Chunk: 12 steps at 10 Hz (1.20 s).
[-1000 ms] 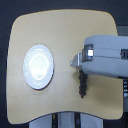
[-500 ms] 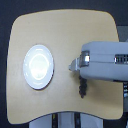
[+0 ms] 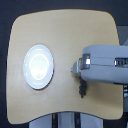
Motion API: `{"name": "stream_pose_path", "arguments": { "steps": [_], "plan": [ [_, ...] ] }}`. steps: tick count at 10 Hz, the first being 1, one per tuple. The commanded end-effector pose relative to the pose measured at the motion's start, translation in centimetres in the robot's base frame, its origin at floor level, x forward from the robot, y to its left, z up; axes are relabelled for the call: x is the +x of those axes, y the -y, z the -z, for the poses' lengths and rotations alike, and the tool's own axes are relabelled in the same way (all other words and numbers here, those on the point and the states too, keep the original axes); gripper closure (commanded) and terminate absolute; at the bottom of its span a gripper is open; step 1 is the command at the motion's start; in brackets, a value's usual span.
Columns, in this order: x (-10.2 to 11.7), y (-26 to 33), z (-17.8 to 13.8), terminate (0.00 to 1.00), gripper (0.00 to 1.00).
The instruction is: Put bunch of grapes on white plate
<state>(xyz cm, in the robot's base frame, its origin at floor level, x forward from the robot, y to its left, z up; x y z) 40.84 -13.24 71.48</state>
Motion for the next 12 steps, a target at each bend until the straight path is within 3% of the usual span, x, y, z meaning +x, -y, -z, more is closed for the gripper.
{"name": "stream_pose_path", "arguments": {
  "steps": [1,12],
  "plan": [
    [-1.0,0.2,0.0,0.0,1.0],
    [-0.8,-0.9,-1.5,0.0,1.0]
  ]
}}
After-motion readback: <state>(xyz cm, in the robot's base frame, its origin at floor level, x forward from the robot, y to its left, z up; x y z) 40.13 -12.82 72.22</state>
